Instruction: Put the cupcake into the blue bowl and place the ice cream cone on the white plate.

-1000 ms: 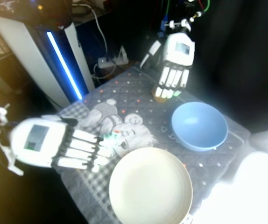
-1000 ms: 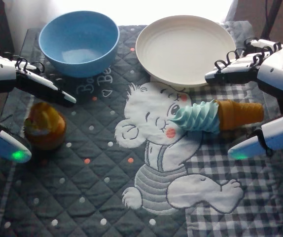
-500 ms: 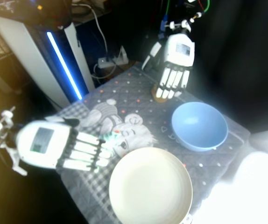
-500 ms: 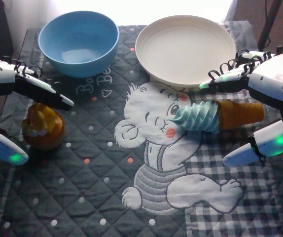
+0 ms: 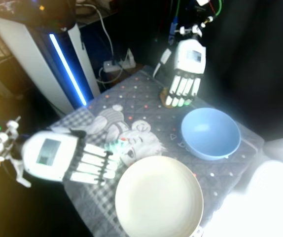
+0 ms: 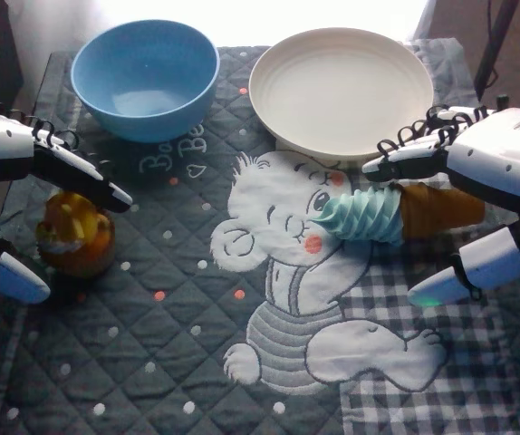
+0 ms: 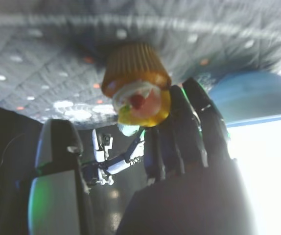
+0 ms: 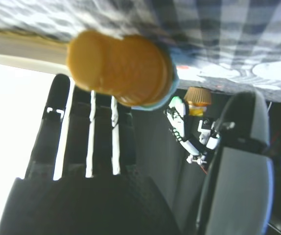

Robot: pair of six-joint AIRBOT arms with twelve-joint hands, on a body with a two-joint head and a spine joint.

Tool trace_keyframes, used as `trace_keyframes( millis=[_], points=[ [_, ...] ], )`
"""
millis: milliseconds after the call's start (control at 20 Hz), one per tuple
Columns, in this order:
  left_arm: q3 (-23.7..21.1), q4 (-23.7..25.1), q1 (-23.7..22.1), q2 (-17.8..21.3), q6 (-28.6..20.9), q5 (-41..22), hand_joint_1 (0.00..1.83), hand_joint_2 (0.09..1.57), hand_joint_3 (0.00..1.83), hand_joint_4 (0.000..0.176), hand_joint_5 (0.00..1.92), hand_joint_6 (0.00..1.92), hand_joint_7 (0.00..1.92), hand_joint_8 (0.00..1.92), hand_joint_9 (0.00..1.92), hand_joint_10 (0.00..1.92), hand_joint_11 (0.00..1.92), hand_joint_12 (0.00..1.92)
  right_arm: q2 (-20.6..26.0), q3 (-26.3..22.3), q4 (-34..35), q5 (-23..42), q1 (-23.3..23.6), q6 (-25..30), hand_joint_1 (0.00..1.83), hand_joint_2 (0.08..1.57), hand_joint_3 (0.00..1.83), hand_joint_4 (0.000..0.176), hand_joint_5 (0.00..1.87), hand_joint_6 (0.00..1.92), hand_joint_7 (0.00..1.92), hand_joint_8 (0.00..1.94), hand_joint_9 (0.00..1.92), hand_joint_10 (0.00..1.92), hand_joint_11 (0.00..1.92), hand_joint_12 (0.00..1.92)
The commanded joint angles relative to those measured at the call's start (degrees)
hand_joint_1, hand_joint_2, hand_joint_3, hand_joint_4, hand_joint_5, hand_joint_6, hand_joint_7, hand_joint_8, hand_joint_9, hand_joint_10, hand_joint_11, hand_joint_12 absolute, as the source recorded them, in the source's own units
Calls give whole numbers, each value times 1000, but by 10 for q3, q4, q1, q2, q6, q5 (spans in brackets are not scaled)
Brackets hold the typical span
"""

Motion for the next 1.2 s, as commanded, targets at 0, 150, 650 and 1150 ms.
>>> trace_keyframes(
  millis=[0,150,650,1150],
  points=[
    [2,-19,-4,-3,-1,-13,881,862,0,0,542,10,568,5,558,0,196,788,-2,4,11,58,5,3,755,744,3,0,456,0,509,1,504,3,180,1058],
    [5,-19,-4,-5,0,-11,901,847,0,0,564,4,583,2,565,1,217,746,-7,10,11,53,5,5,762,756,4,0,468,5,527,7,524,9,223,1073],
    [6,-15,-3,-12,3,-13,1285,1024,0,0,1156,545,1239,689,1382,183,1026,1115,-21,30,23,47,5,7,1246,1035,0,0,972,675,1303,348,1255,727,1042,1462],
    [6,-38,2,-12,20,-15,1409,1010,1,0,1146,544,1236,444,1200,857,1081,907,-22,33,29,50,7,7,1281,1056,1,0,1022,758,1219,758,1266,898,1068,1459]
  ],
)
